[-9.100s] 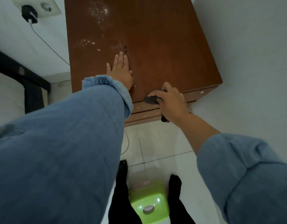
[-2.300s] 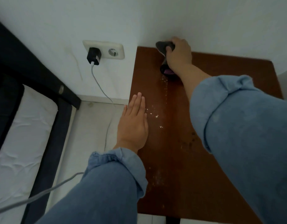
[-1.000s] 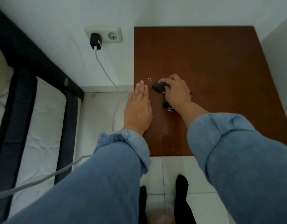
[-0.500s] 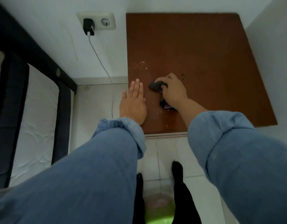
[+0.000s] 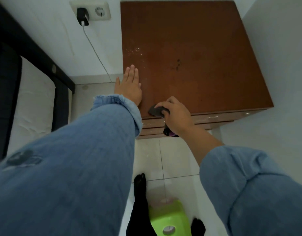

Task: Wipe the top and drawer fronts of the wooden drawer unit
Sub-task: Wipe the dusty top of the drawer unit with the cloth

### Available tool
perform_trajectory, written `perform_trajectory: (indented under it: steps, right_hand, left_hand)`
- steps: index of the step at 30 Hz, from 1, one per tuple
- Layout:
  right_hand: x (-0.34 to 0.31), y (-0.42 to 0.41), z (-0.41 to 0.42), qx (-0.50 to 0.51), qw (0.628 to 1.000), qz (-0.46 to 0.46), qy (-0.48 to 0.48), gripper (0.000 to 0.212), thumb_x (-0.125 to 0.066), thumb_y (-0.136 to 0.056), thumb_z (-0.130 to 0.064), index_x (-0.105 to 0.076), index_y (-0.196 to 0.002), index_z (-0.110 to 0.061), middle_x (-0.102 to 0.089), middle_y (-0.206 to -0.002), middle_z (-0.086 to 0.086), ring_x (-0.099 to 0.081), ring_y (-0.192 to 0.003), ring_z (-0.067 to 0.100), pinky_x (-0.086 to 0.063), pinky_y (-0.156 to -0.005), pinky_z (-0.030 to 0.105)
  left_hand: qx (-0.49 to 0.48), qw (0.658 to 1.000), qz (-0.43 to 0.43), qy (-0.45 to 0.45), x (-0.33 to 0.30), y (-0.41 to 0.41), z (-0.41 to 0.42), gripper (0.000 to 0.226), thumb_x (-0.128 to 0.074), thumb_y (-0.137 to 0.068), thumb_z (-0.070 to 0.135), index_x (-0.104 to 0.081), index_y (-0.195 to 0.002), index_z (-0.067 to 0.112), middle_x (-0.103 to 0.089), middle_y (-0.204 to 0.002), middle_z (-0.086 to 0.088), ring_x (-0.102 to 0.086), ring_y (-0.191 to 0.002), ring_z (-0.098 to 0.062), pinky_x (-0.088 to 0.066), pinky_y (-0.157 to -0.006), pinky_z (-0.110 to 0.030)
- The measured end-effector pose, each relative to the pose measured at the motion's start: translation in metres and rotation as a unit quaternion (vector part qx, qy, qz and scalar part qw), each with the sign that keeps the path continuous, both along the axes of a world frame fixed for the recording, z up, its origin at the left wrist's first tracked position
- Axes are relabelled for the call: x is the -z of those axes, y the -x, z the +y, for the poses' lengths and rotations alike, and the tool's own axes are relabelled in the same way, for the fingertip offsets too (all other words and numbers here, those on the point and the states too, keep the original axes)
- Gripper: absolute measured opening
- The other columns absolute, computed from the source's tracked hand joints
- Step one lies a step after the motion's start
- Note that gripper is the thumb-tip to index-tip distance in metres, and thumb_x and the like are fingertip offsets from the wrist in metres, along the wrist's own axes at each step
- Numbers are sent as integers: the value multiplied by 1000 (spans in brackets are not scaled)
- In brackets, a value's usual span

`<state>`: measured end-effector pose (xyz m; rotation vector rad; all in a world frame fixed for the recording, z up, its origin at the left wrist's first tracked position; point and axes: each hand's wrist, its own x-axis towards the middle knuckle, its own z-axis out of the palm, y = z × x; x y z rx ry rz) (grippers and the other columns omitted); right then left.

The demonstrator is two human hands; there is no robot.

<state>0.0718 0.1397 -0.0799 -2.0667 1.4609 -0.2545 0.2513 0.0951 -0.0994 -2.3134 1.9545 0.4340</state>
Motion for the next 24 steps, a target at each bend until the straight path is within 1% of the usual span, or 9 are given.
perform_trajectory:
  steps: [4,6,9,13,15,18,19,22,24]
  right_hand:
    - [-4,22,25,-69,996,21,-45,27,-46,-96,-11,-65,-113,-19,-54,-111,7,-56,-96,29,-47,-84,40]
    - [-5,34,34,-52,996,16,-70,27,-44,-96,-10,-65,-113,-18,-55,-112,7,-56,-97,28,-47,-86,42]
    - [-14,42,31,6,993,-34,-110,28,-43,-97,-8,-65,-111,-18,-57,-113,7,-55,-99,25,-46,-88,37]
    - [-34,35,7,60,975,-108,-183,28,-43,-98,-8,-65,-109,-20,-63,-108,1,-55,-94,16,-43,-69,21]
    - [-45,28,-9,96,961,-146,-215,27,-44,-98,-10,-65,-110,-22,-64,-105,0,-57,-86,15,-42,-63,18]
    - [-64,12,-32,192,903,-239,-301,24,-44,-99,-16,-61,-114,-27,-65,-100,1,-60,-74,15,-48,-56,20]
    - [-69,8,-39,219,874,-279,-331,23,-44,-99,-19,-60,-114,-28,-66,-96,1,-62,-74,17,-51,-56,22]
    - [-76,-1,-61,272,793,-380,-391,16,-45,-99,-24,-59,-103,-31,-64,-93,0,-64,-84,22,-56,-74,34]
    - [-78,-8,-78,295,771,-397,-401,9,-49,-97,-29,-57,-100,-28,-63,-94,3,-64,-84,22,-55,-68,35]
  left_hand:
    - [13,1000,-19,-19,-7,-2,2,55,-16,-103,27,2,-152,11,9,-161,-1,5,-148,-17,-7,-119,-46]
    - [17,999,-27,-31,-10,-1,4,55,-16,-104,27,3,-152,11,10,-161,-2,5,-148,-18,-7,-119,-45]
    - [30,998,-37,-44,-15,1,5,55,-15,-104,27,4,-152,10,10,-161,-3,5,-148,-19,-6,-119,-44]
    - [45,997,-31,-53,-21,1,5,55,-17,-104,26,4,-152,8,11,-161,-5,5,-148,-20,-7,-119,-43]
    - [48,997,-24,-58,-22,1,5,56,-17,-104,25,4,-152,8,11,-161,-5,5,-148,-20,-7,-119,-44]
    - [50,998,-13,-47,-22,-4,3,56,-18,-103,25,5,-152,9,12,-160,-4,7,-148,-20,-7,-119,-43]
    - [50,998,-10,-39,-20,-4,3,56,-18,-103,25,5,-152,9,13,-160,-4,7,-148,-20,-7,-119,-43]
    - [47,999,2,-20,-13,-7,4,56,-17,-103,26,5,-152,10,13,-160,-3,8,-148,-19,-5,-119,-45]
    - [42,999,8,-8,-11,-7,3,57,-19,-102,27,2,-152,11,10,-161,-2,6,-148,-18,-3,-119,-46]
